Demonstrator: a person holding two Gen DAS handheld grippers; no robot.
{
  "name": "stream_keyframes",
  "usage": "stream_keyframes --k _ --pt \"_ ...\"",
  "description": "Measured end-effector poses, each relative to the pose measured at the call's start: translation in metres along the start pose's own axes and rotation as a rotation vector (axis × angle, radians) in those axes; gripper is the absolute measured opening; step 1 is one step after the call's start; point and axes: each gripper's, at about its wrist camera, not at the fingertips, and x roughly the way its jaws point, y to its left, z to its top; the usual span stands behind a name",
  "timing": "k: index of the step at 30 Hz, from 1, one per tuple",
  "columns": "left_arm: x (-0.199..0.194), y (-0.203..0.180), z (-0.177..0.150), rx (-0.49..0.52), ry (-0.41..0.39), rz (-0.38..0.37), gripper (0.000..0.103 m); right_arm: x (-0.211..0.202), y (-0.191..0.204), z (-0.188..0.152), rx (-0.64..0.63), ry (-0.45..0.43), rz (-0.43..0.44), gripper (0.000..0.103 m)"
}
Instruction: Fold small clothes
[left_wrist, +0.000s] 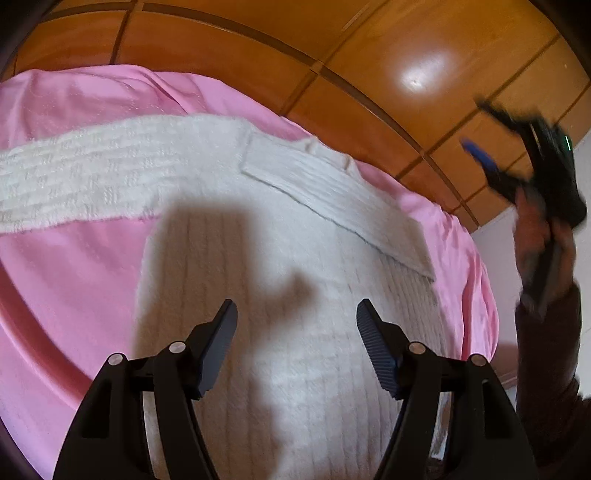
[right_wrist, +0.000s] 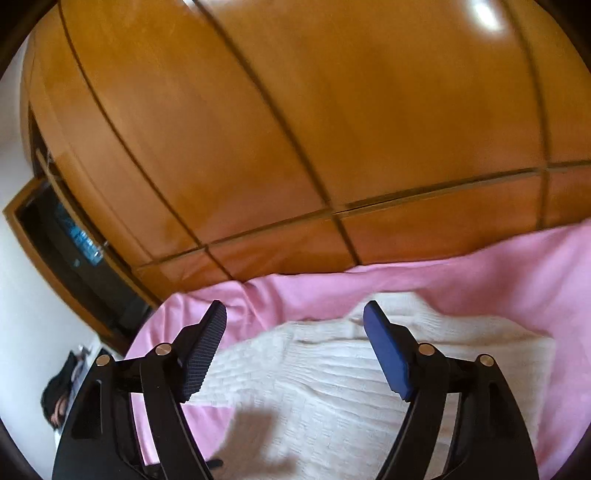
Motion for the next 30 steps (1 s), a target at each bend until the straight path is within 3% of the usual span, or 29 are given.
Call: stream_keyframes --k 5,10,13,16,18,20,24,26,30 --pt "0.017 0.016 0.026 -0.067 -0.009 0.004 0.065 -0.042 -0.076 -0.041 0.094 0.017 -0.19 0.076" --pt "0.046 0.025 0.064 -0.119 -0.009 0.015 0.064 -0.082 -0.162 -0.1 0.296 0.051 -0.357 0.076" --pt "0.071 0.026 0.083 -0.144 0.003 0.018 0.06 -0.091 -0.184 -0.121 0.373 0.052 -0.385 0.076" --pt "0.096 0.023 0.1 -0.138 0.022 0.02 0.05 -0.086 -0.19 -0.124 0.386 0.05 -0.39 0.076" --pt "0.111 0.021 0.109 -0.14 0.04 0.018 0.02 -0.076 -0.185 -0.117 0.364 0.05 -0.373 0.076" --pt "0.115 0.017 0.112 -0.133 0.043 0.04 0.001 -0.064 -0.18 -0.108 0.328 0.05 -0.361 0.076" --pt "0.084 0.0 0.109 -0.069 -0.053 0.032 0.0 -0.019 -0.164 -0.084 0.243 0.063 -0.341 0.076" --pt "0.064 -0.002 0.102 -0.046 -0.093 0.032 0.0 0.008 -0.159 -0.078 0.192 0.083 -0.377 0.076" --pt "0.052 0.011 0.091 -0.015 -0.106 0.134 0.0 0.05 -0.158 -0.091 0.143 0.162 -0.425 0.076"
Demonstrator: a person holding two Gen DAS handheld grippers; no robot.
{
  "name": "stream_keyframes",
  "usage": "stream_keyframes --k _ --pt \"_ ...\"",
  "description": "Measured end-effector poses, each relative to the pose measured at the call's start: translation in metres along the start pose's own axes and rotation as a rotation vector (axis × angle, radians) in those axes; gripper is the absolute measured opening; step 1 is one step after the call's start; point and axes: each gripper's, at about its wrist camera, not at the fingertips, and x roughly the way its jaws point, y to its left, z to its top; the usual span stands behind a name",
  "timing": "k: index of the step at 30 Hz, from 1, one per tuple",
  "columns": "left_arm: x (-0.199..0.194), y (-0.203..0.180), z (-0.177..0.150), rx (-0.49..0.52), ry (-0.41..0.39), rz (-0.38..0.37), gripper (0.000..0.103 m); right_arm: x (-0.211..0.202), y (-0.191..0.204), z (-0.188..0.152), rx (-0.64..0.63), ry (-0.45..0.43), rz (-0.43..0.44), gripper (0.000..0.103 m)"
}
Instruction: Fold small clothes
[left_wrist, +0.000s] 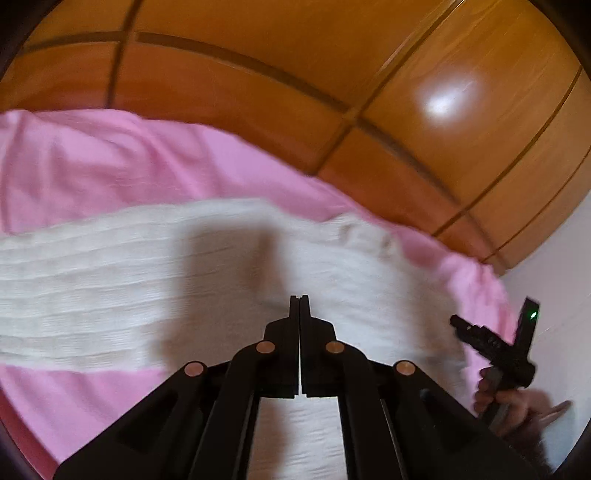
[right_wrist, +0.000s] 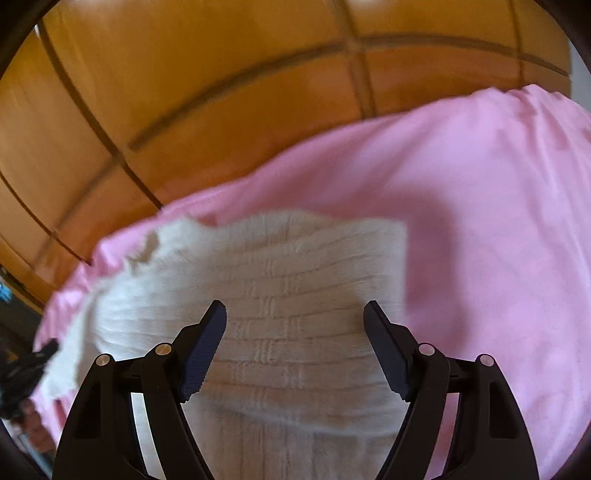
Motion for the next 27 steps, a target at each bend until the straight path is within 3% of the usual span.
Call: stream_keyframes --k 3,4,5,6,10,11,14,20,25,27 --pt "0.013 0.02 0.0 -0.049 0.048 -0.015 0.004 0.009 0.011 -0.015 -0.068 -0.023 -0.074 0.076" --pt "0.015 0.023 0.001 -0.069 0.048 -0.036 0.03 0.008 0.013 -0.017 -0.079 -0.028 -0.079 0.076" --pt "0.017 0.026 0.005 -0.102 0.045 -0.066 0.062 0.008 0.011 -0.018 -0.078 -0.027 -0.071 0.078" --pt "0.018 0.028 0.009 -0.145 0.025 -0.103 0.064 0.008 0.009 -0.017 -0.073 -0.024 -0.065 0.078" --pt "0.044 0.022 0.024 -0.176 0.05 -0.129 0.06 0.006 0.002 -0.016 -0.052 -0.024 -0.051 0.078" --pt "0.053 0.02 0.026 -0.18 0.065 -0.116 0.053 0.004 0.002 -0.016 -0.053 -0.023 -0.05 0.078" --pt "0.079 0.01 0.03 -0.138 0.112 -0.062 0.008 -0.002 0.003 -0.013 -0.041 -0.027 -0.043 0.078" --pt "0.04 0.004 0.024 -0.131 0.025 -0.089 0.006 -0.032 0.007 -0.013 -0.047 -0.087 0.01 0.078" --pt "0.036 0.016 0.012 -0.094 0.031 0.042 0.006 -0.009 0.016 -0.017 -0.084 -0.041 -0.014 0.078" --pt "0.054 0.021 0.007 -0.082 0.07 0.118 0.016 0.009 0.021 -0.027 -0.123 -0.017 -0.051 0.082"
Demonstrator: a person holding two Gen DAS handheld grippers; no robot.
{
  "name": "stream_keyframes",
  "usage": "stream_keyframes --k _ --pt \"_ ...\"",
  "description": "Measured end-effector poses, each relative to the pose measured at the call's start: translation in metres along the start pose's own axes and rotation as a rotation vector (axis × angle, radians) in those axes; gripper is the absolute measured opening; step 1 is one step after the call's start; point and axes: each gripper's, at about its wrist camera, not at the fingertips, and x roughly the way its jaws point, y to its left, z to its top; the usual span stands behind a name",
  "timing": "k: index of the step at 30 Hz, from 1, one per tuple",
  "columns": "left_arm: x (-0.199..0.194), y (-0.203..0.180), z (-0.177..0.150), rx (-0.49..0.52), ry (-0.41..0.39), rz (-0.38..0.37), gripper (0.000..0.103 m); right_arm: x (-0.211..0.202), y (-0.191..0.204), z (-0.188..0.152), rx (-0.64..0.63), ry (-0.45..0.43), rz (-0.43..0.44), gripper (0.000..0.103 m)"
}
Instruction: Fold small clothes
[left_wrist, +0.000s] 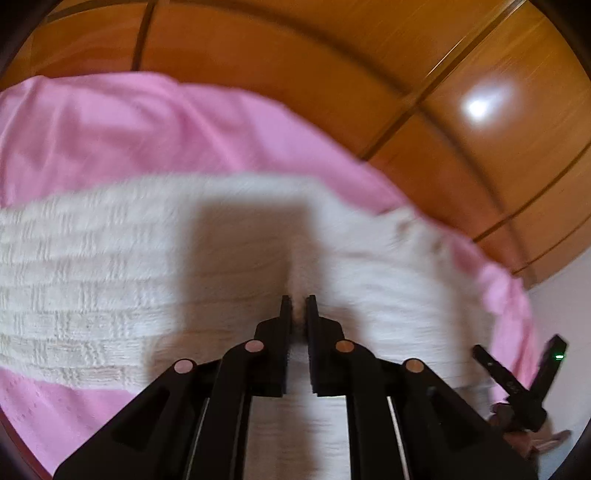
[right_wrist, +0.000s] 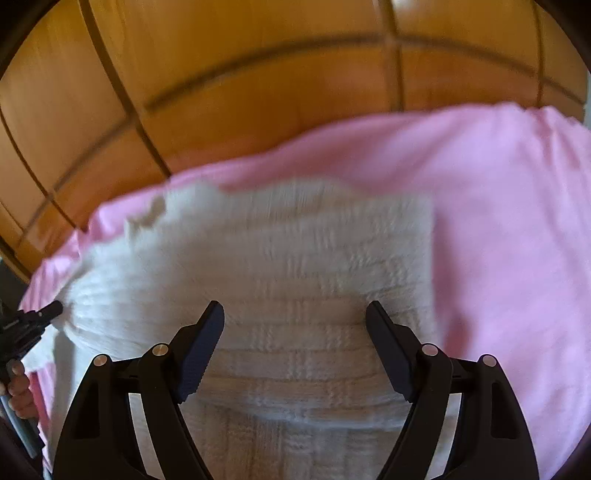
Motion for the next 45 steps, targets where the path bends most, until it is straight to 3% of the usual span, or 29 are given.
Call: stream_keyframes --k 3,7,10,11,16,19,23,24,28,34,37,38,39,41,45 --pt "0.008 0.002 -0.005 0.005 0.001 0.016 0.017 0.006 0.012 -0.008 -0.066 -0.034 -0.06 0.09" --pt "-0.015 0.008 -0.013 -0.04 -0.037 0.017 0.031 0.006 0.01 -0.009 -0.062 -0.042 -0.056 0.091" --pt "-0.044 0.027 -0.03 -0.096 -0.091 0.009 0.05 0.007 0.011 -0.009 -0.069 -0.044 -0.069 0.091" --pt "-0.057 0.041 -0.038 -0.131 -0.112 0.009 0.056 0.006 0.011 -0.01 -0.071 -0.043 -0.072 0.092" --pt "-0.108 0.119 -0.067 -0.334 -0.17 0.021 0.058 -0.015 0.019 -0.009 -0.069 -0.071 -0.127 0.092" --pt "-0.135 0.168 -0.084 -0.446 -0.214 0.05 0.057 -0.047 0.036 -0.024 -0.063 -0.121 -0.069 0.092" --pt "-0.172 0.238 -0.102 -0.622 -0.298 0.038 0.055 -0.061 0.071 -0.053 -0.158 -0.099 0.011 0.092" --pt "-0.183 0.257 -0.106 -0.679 -0.328 0.066 0.055 -0.06 0.078 -0.06 -0.185 -0.093 0.009 0.092" --pt "-0.205 0.312 -0.113 -0.85 -0.407 0.047 0.054 -0.035 0.09 -0.086 -0.206 -0.015 -0.011 0.094" --pt "-0.198 0.352 -0.101 -0.95 -0.422 -0.016 0.045 -0.031 0.092 -0.084 -0.218 -0.007 -0.016 0.099" --pt "-0.191 0.359 -0.089 -0.951 -0.42 -0.013 0.034 -0.03 0.092 -0.083 -0.22 -0.009 -0.019 0.099" --pt "-0.186 0.361 -0.084 -0.952 -0.401 0.0 0.016 -0.029 0.093 -0.083 -0.222 -0.009 -0.022 0.099" --pt "-0.183 0.36 -0.08 -0.951 -0.388 0.003 0.006 -0.029 0.093 -0.084 -0.222 -0.009 -0.023 0.099" --pt "-0.195 0.363 -0.074 -0.925 -0.394 0.015 0.006 -0.029 0.093 -0.084 -0.222 -0.009 -0.023 0.099" --pt "-0.217 0.3 -0.047 -0.74 -0.466 -0.075 0.006 -0.029 0.093 -0.084 -0.223 -0.009 -0.024 0.099"
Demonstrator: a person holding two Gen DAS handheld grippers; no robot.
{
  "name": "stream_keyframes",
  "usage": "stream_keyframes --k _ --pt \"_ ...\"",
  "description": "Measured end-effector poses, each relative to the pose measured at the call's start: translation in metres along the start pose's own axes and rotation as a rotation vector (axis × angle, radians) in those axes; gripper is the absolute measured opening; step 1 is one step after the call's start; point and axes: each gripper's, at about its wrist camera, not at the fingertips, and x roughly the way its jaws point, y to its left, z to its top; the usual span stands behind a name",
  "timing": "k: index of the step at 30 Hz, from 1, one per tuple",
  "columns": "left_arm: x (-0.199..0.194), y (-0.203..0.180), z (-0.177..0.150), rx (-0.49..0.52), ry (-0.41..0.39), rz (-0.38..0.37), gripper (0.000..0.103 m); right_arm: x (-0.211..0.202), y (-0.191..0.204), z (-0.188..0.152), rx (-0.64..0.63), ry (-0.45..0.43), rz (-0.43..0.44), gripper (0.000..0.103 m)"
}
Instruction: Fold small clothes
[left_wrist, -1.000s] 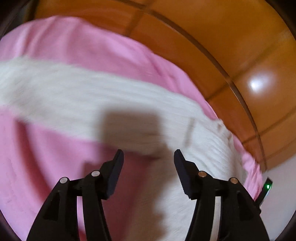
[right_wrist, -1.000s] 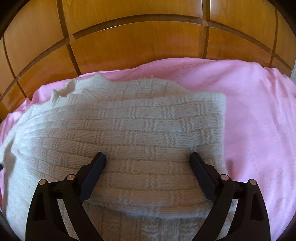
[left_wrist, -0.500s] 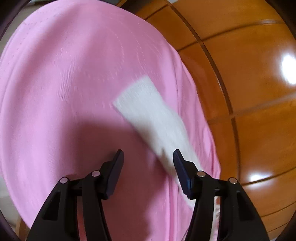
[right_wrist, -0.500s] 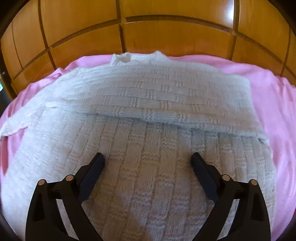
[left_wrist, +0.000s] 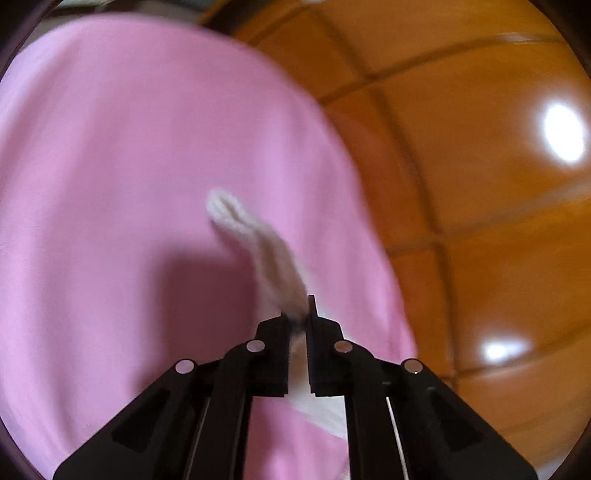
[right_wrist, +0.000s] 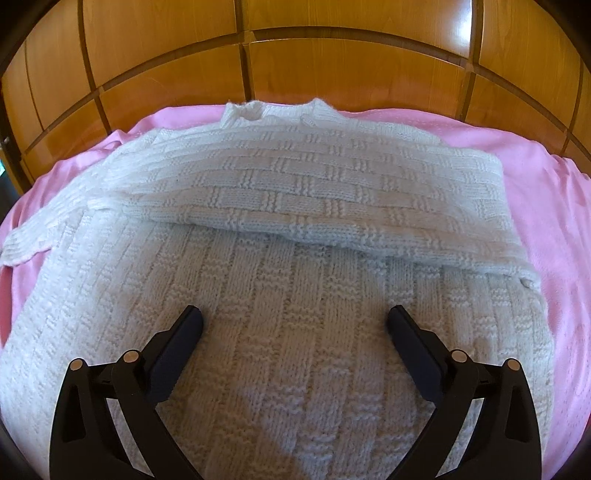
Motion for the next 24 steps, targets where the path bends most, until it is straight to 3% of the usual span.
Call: stream_keyframes --k 2,7,10,11,12,14,18,19,20,24 --pt "-0.002 -0.037 -0.015 0.095 0.017 -0.058 0.006 0.001 0.0 0.001 0.001 0.0 0.002 0.099" --pt "0.018 -0.145 -0.105 0.392 0.157 -0.218 0.006 0.0 0.0 0.0 0.009 -0.004 0.008 0.099" --pt "0.045 -0.186 -0.178 0.581 0.286 -0.252 0.009 0.0 -0.001 0.0 0.016 -0.007 0.016 0.099" --pt "0.052 -0.193 -0.2 0.64 0.311 -0.242 0.017 0.0 -0.002 0.0 0.018 -0.008 0.018 0.099" --pt "0.061 -0.197 -0.228 0.697 0.362 -0.239 0.039 0.0 -0.002 0.0 0.021 -0.008 0.02 0.099" --pt "0.07 -0.194 -0.257 0.721 0.429 -0.239 0.059 -0.001 -0.003 0.0 0.026 -0.009 0.026 0.099" --pt "0.066 -0.166 -0.291 0.811 0.473 -0.165 0.057 -0.005 -0.003 0.003 0.033 -0.004 0.035 0.098" --pt "0.064 -0.158 -0.292 0.799 0.48 -0.158 0.057 -0.01 -0.002 0.005 0.042 -0.01 0.044 0.089" --pt "0.063 -0.147 -0.292 0.775 0.502 -0.157 0.057 -0.015 0.0 0.009 0.064 -0.012 0.098 0.079" --pt "0.047 -0.111 -0.298 0.746 0.494 -0.11 0.057 -0.01 0.022 0.031 0.134 0.065 0.343 0.065"
